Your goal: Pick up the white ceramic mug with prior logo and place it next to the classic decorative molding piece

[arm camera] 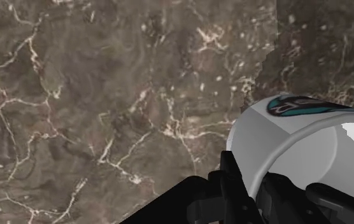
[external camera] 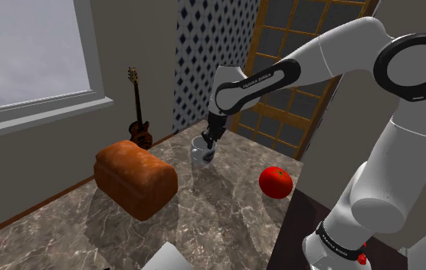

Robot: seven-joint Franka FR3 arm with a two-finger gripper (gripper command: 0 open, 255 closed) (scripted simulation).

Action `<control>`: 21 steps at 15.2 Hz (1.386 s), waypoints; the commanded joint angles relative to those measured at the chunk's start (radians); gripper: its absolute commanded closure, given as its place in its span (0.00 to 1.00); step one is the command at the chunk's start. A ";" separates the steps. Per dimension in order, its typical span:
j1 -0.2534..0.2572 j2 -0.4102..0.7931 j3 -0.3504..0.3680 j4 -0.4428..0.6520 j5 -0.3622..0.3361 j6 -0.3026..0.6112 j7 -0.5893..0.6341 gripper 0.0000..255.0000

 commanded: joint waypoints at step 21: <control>-0.003 -0.122 -0.003 0.165 -0.004 -0.287 0.010 1.00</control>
